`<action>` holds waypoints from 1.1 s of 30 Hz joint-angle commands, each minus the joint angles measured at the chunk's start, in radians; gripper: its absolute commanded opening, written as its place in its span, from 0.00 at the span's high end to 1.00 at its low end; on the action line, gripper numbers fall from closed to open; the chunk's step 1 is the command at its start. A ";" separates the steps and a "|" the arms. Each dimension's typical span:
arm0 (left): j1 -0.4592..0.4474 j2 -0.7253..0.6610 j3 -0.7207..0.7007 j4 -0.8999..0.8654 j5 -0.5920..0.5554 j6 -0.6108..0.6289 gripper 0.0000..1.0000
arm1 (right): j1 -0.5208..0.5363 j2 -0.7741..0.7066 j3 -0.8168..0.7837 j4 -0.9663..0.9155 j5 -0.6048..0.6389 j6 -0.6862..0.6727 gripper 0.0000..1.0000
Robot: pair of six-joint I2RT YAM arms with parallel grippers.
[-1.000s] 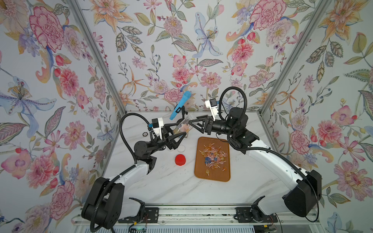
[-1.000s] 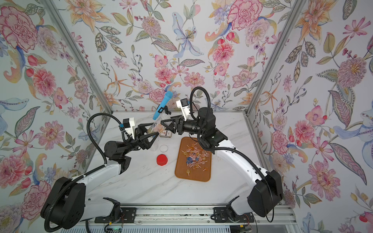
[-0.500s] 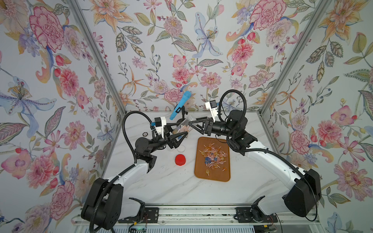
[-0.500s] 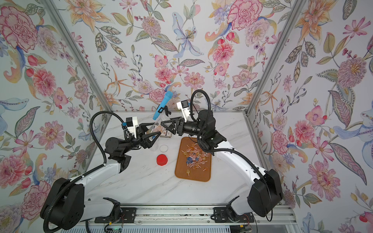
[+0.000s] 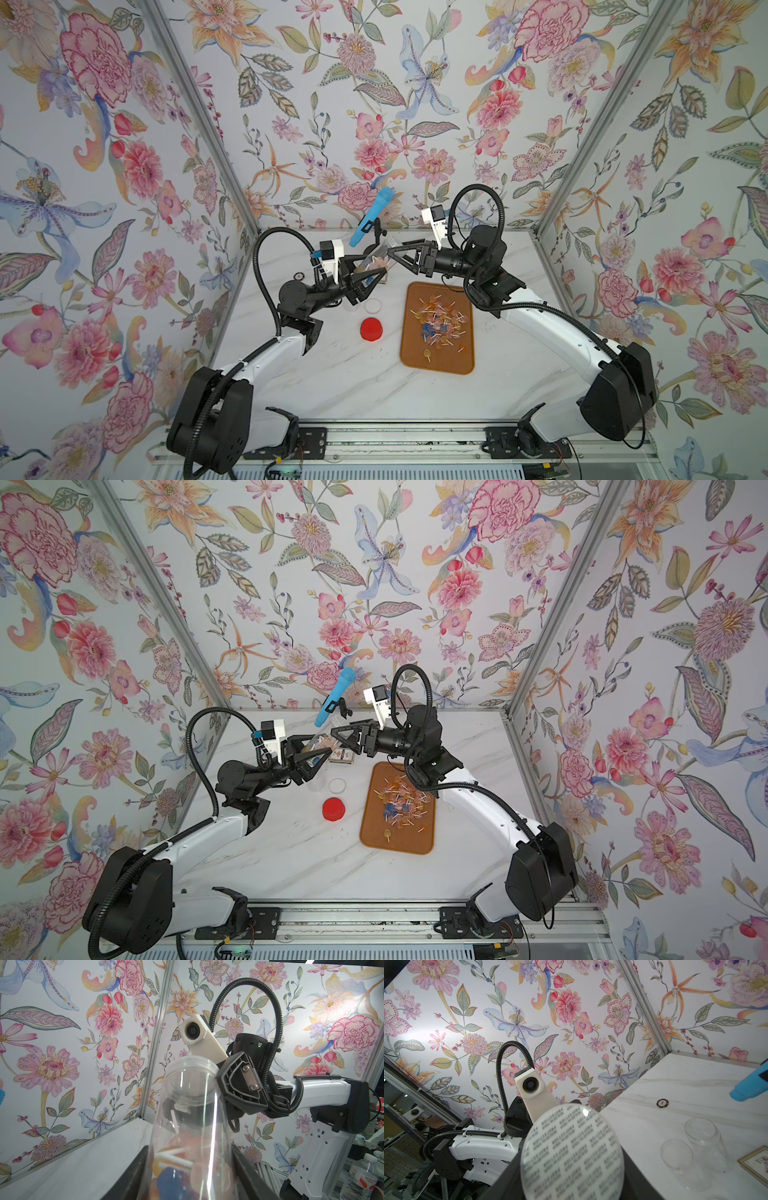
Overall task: Pour the candies out of the jar
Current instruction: Pick up the jar from the center of the board.
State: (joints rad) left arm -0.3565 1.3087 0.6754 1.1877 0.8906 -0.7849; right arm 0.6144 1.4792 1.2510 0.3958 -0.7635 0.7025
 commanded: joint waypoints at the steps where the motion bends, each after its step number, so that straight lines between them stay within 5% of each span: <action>1: -0.007 -0.012 0.040 0.000 0.028 0.034 0.56 | -0.004 0.014 0.041 0.048 -0.008 0.011 0.60; 7: -0.008 -0.006 0.040 -0.011 0.021 0.045 0.78 | -0.004 0.014 0.055 0.031 -0.010 0.015 0.56; 11: -0.009 -0.009 0.037 -0.023 0.009 0.063 0.98 | -0.004 0.002 0.076 -0.067 0.053 -0.007 0.24; 13: -0.008 -0.011 0.034 -0.028 -0.003 0.074 1.00 | -0.006 -0.010 0.082 -0.111 0.110 -0.014 0.09; 15: -0.008 -0.013 0.028 -0.029 -0.019 0.086 1.00 | -0.009 -0.019 0.085 -0.143 0.159 -0.014 0.05; 21: -0.027 -0.054 -0.029 -0.063 -0.149 0.181 1.00 | 0.002 0.001 0.154 -0.312 0.302 0.029 0.06; 33: -0.100 -0.144 -0.018 -0.353 -0.384 0.499 1.00 | 0.028 0.081 0.243 -0.353 0.340 0.149 0.17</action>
State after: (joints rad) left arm -0.4385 1.1950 0.6483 0.8711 0.5884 -0.3939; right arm 0.6342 1.5387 1.4563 0.0662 -0.4511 0.8200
